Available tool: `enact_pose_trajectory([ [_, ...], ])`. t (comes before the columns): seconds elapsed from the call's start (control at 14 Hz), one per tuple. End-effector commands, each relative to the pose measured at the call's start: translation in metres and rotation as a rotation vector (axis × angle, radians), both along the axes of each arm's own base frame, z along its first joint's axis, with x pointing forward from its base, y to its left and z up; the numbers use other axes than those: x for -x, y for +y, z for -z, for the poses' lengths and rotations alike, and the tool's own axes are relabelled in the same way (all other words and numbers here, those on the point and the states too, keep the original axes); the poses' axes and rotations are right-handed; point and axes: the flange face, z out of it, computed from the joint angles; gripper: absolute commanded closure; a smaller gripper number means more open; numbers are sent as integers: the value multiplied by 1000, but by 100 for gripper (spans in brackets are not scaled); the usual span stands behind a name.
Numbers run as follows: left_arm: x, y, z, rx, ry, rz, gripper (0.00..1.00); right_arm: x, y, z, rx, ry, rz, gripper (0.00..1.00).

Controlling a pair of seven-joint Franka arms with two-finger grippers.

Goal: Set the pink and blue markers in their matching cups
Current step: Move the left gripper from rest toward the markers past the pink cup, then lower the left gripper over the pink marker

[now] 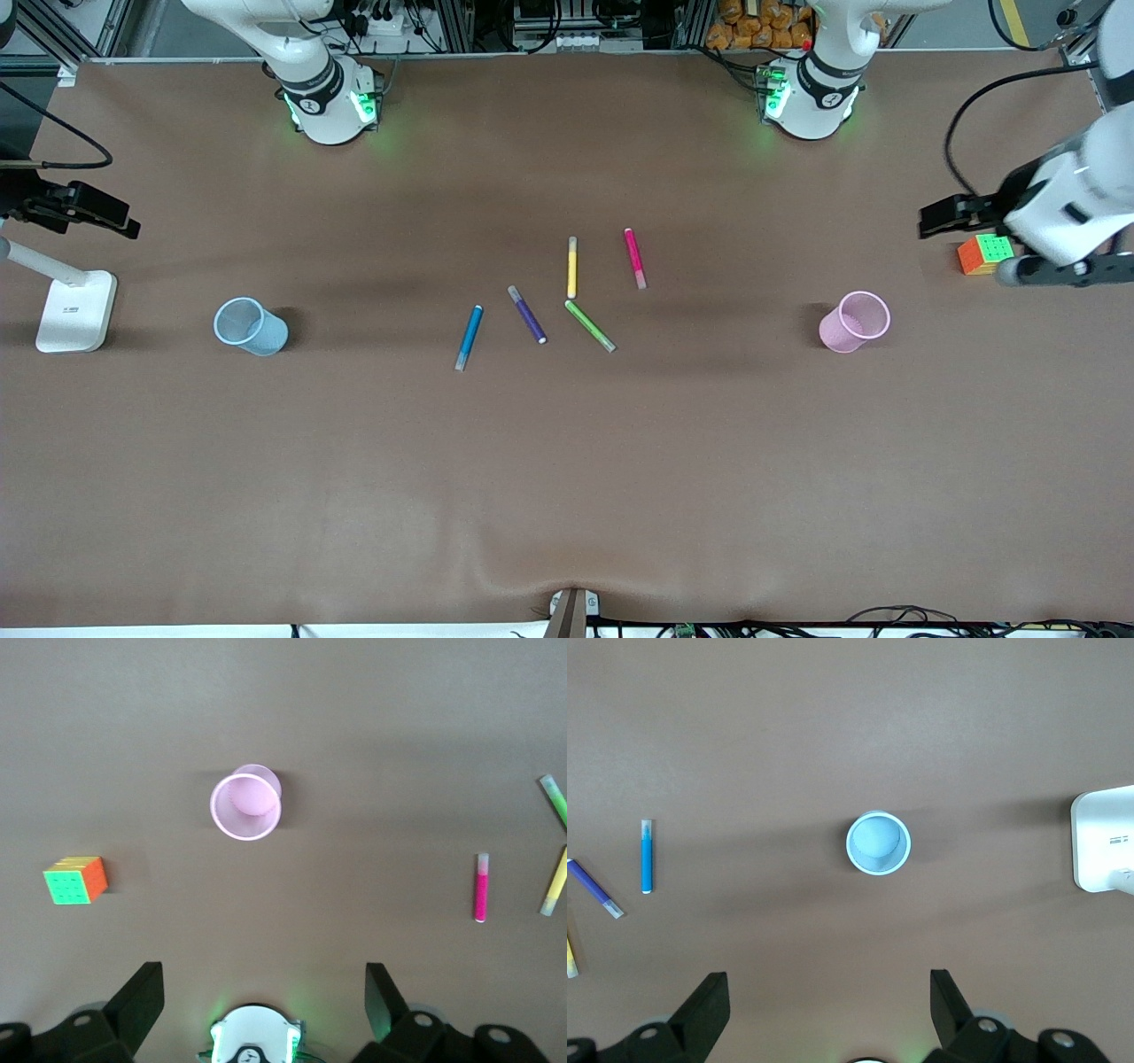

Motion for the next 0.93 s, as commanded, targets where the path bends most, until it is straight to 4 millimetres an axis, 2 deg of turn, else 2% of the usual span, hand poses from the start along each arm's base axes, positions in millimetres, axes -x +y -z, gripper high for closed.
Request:
enact_pose_trajectory([
  [0.0,-10,-20,22,11,9,3,0,0,-3,-1,3,-4,5,0],
  [0.5,-20,-86,72,21,-32,-29,0,-1,-2,-1,3,-4,4,0],
  [0.86,-3,-160,121,-18,-18,-115,0,-1,-2,-1,3,-4,4,0],
])
